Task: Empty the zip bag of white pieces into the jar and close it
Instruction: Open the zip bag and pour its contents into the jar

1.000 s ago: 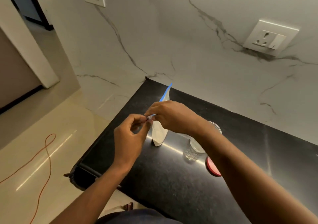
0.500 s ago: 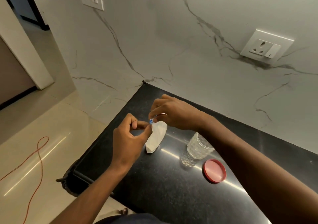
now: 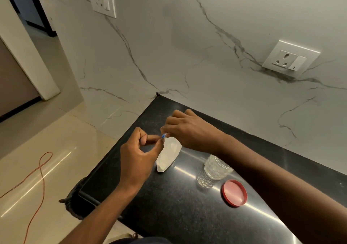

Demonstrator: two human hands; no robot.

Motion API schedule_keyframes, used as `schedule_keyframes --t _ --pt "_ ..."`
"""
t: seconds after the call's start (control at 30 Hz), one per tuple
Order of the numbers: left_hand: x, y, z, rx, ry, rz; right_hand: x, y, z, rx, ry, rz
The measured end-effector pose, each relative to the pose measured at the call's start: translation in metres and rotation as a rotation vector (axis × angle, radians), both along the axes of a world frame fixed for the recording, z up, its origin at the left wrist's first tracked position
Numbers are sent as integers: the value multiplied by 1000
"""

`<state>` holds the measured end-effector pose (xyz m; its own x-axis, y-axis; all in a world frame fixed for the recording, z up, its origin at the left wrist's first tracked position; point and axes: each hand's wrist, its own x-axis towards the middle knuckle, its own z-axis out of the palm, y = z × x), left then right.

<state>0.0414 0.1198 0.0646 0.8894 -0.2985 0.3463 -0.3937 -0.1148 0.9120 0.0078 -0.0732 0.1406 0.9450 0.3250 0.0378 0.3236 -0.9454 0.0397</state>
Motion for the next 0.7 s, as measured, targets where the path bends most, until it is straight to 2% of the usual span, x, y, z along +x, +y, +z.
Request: schedule_keyframes --t 0.33,0.7 --pt "4 2 -7 43 14 57 13 -41 -7 -81 -61 -57" --pt "0 1 -6 7 64 56 38 -89 -2 -240 -104 -142"
